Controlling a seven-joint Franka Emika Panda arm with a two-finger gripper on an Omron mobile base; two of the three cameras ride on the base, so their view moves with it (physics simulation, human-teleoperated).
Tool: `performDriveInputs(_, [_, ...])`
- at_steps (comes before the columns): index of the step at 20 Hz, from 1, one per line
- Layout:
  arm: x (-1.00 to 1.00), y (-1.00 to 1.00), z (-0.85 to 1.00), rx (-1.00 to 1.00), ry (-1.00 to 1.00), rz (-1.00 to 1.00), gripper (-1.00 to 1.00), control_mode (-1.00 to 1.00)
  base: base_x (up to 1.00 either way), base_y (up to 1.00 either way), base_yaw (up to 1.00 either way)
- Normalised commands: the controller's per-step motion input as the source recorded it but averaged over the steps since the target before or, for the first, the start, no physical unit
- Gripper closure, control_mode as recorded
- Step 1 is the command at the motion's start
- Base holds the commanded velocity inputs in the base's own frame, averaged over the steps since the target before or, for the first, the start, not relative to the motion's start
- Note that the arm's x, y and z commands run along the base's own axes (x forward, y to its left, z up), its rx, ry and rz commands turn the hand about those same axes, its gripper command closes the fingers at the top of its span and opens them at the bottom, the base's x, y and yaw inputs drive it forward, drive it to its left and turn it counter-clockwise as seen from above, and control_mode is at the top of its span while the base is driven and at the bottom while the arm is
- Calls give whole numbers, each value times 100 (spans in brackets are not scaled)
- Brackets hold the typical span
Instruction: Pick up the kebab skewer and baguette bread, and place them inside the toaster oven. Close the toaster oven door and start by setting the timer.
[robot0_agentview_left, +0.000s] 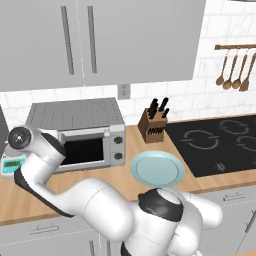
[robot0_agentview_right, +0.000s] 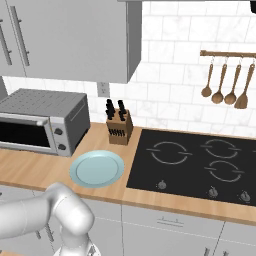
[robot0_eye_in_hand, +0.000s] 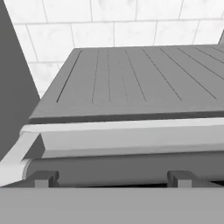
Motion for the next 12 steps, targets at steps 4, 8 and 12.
performDriveInputs(4, [23, -6, -12, 0, 0, 0, -100, -100, 0, 0, 0])
performDriveInputs(8, [15, -9, -15, 0, 0, 0, -100, -100, 0, 0, 0])
performDriveInputs(12, [11, -11, -16, 0, 0, 0, -100, -100, 0, 0, 0])
